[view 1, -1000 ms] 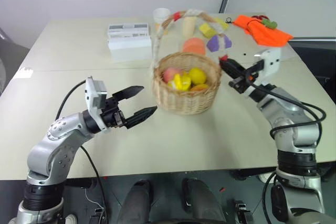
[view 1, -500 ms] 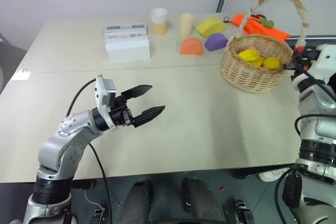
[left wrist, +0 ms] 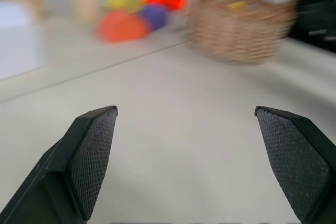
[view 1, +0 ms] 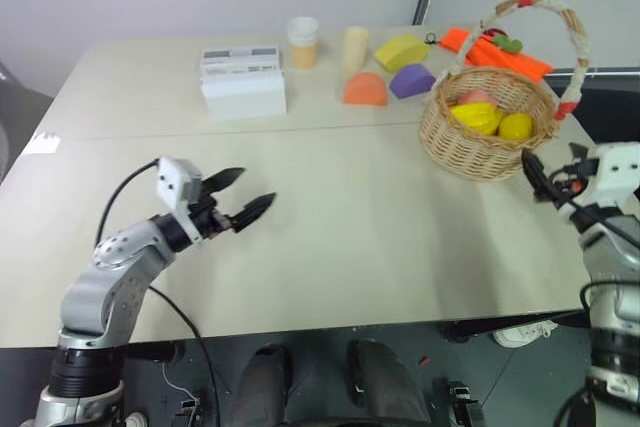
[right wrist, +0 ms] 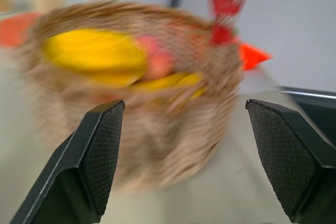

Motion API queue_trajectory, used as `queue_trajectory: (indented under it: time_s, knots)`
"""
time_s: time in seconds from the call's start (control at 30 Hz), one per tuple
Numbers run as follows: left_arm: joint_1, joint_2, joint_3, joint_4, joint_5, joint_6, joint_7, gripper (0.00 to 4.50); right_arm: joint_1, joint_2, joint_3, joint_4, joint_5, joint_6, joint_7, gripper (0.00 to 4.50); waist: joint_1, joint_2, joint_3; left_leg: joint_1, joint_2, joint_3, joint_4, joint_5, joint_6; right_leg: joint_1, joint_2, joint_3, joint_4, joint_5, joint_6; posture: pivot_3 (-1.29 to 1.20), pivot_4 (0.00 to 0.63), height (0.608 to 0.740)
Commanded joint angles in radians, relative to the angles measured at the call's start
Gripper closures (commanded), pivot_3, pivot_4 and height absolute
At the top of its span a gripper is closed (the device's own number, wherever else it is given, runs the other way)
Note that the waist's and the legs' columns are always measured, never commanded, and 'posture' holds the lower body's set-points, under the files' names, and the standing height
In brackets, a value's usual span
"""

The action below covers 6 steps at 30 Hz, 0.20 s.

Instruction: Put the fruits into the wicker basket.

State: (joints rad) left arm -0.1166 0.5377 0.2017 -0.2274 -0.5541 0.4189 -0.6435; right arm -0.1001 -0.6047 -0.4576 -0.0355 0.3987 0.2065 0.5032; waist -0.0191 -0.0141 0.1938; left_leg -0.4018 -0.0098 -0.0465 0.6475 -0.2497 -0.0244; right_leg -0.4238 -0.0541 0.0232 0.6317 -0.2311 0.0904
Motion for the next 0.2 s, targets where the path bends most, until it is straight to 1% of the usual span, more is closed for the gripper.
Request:
queue_trajectory:
  time_s: [0.03,0.1,0.2]
  knots:
    - [0.047,0.026,0.086,0.064,0.078,-0.093,0.035,0.0,0.082,-0.035,0.053,-0.169,0.075,0.017,0.159,0.68,-0.001,0.0,0.0,0.0,0.001,0.0,0.0,0.0,0.0,0.0,0.001,0.0,0.0,0.0,0.0,0.0,0.15,0.74]
    - [0.079,0.032,0.114,0.099,0.1,-0.133,0.035,0.0,0.107,-0.036,0.102,-0.19,0.06,0.013,0.195,0.68,0.0,0.0,0.0,0.003,0.004,0.002,0.0,0.0,0.0,0.002,0.004,0.001,0.0,-0.001,-0.004,0.0,0.15,0.74]
    - [0.112,0.025,0.149,0.123,0.099,-0.168,0.035,0.0,0.091,-0.026,0.156,-0.17,0.022,-0.002,0.203,0.68,0.003,0.0,0.0,0.006,0.005,0.004,0.0,0.0,0.0,0.004,0.004,0.002,-0.001,-0.001,-0.007,0.0,0.15,0.74]
